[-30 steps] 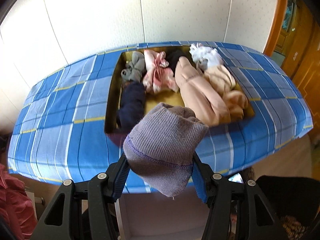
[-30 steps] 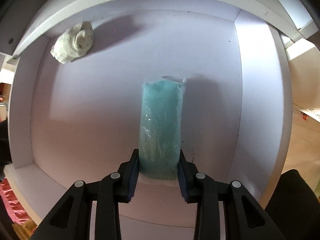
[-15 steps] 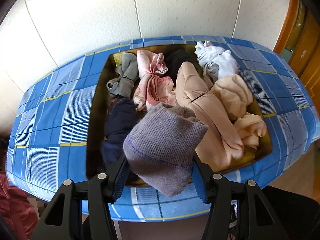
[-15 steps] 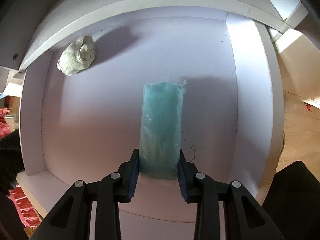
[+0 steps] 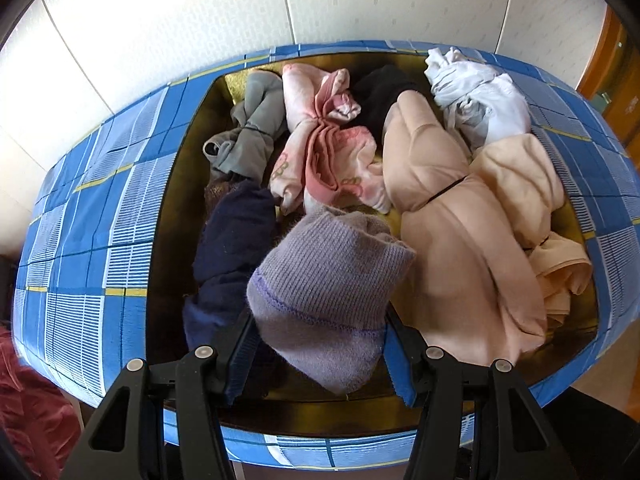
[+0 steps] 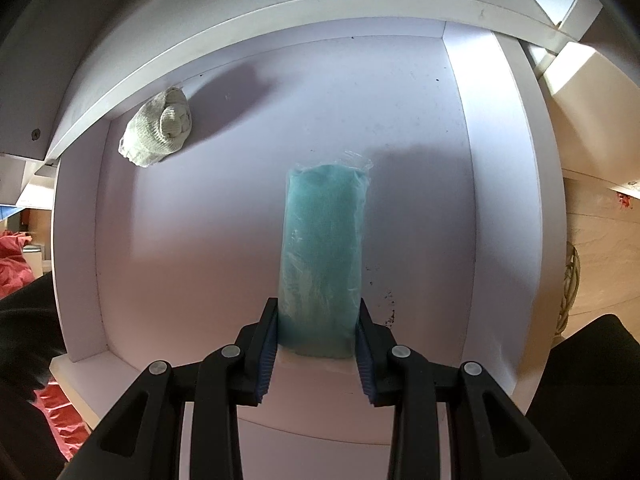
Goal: Organize soft objects
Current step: 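Lift the grey knit sock with the left gripper into the gold box and release while right holds teal package, then move the left tool back down to the shelf compartment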
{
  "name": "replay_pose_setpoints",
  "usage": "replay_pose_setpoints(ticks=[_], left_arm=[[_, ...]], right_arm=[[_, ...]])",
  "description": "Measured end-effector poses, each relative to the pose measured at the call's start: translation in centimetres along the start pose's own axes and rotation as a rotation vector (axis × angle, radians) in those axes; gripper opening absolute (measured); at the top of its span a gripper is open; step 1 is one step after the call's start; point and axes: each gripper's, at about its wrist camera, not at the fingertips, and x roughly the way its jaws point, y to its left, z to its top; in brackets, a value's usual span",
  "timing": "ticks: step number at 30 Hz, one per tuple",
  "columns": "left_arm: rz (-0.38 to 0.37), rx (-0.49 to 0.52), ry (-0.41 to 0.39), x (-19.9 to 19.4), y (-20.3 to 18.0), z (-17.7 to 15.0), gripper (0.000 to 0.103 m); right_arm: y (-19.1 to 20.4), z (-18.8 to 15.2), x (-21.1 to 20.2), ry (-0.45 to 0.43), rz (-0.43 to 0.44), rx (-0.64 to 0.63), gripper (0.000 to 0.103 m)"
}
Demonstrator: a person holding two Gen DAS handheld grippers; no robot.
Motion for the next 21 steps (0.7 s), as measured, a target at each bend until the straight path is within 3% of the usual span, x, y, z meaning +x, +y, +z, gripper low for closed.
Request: replay_pose_setpoints(ticks=[11,14,21], left_arm=[[0.008,-0.021,-0.024,-0.4,0.3,-0.1,0.060],[0.010,-0.021,-0.039,-0.8,0.6,-0.6,0.065],[-0.002,-0.041,-0.140,-3.4,2.1,-2.8,0.069]], right_arm=[[0.0,0.1,0.5,-0.006,-0.003,0.004,0.034],[0.2,0.1,0.6,-0.007,-0.001,0.006,0.034],[0.2,0.0,0.5,-0.009,-0.006,-0.006,0.034]])
